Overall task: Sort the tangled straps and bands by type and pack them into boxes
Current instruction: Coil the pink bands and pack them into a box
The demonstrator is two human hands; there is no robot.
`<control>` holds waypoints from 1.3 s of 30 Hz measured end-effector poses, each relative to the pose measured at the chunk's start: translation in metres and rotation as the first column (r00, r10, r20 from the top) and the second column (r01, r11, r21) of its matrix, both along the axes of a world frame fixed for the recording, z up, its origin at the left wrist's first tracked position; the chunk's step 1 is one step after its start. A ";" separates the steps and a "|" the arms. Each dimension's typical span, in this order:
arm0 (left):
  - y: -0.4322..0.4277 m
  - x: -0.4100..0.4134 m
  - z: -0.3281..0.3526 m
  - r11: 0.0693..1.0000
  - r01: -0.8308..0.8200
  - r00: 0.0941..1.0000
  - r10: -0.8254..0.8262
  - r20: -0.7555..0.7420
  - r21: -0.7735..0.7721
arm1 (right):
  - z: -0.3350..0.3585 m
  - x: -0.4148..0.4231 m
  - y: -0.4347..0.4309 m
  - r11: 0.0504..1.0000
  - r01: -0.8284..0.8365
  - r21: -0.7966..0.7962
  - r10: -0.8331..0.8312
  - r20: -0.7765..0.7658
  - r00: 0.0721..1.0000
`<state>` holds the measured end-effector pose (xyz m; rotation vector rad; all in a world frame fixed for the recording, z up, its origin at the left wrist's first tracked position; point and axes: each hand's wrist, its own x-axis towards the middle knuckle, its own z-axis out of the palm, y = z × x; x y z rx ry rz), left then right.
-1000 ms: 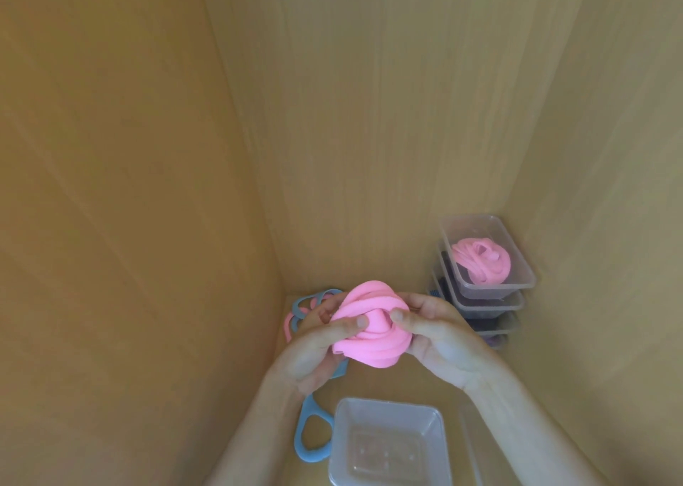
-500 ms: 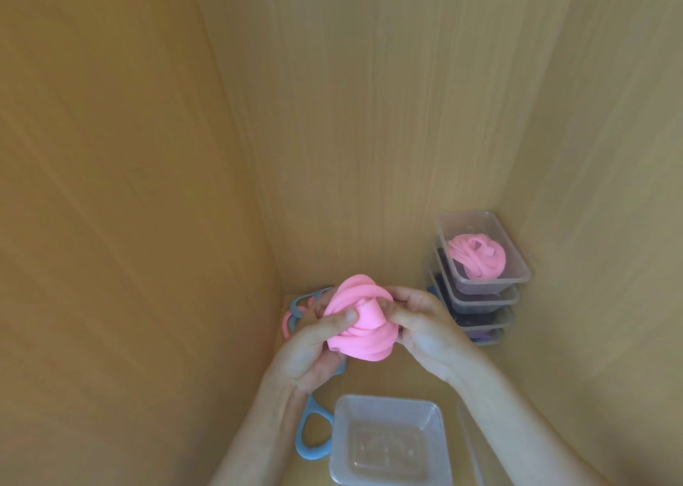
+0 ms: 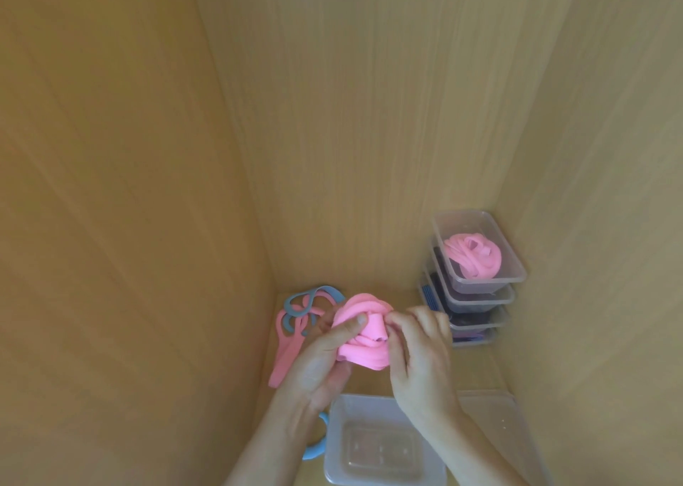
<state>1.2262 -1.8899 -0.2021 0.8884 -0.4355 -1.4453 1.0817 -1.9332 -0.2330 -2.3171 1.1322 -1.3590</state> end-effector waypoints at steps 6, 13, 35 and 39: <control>-0.001 -0.003 -0.009 0.999 -0.038 0.961 0.028 0.276 0.030 | 0.012 -0.012 -0.001 0.805 -0.229 0.547 0.187 0.131 0.973; 0.003 0.002 -0.020 0.998 0.064 0.951 -0.065 0.303 0.012 | 0.016 -0.017 -0.003 0.732 -0.214 0.646 0.143 0.161 0.977; 0.030 -0.009 -0.047 0.983 0.085 0.844 -0.159 0.512 0.165 | -0.010 -0.043 0.015 0.280 -0.442 0.852 -0.194 0.501 0.844; 0.043 -0.009 -0.052 0.980 0.039 0.854 -0.135 0.502 0.197 | -0.019 -0.046 0.026 0.263 -0.339 0.903 -0.177 0.390 0.903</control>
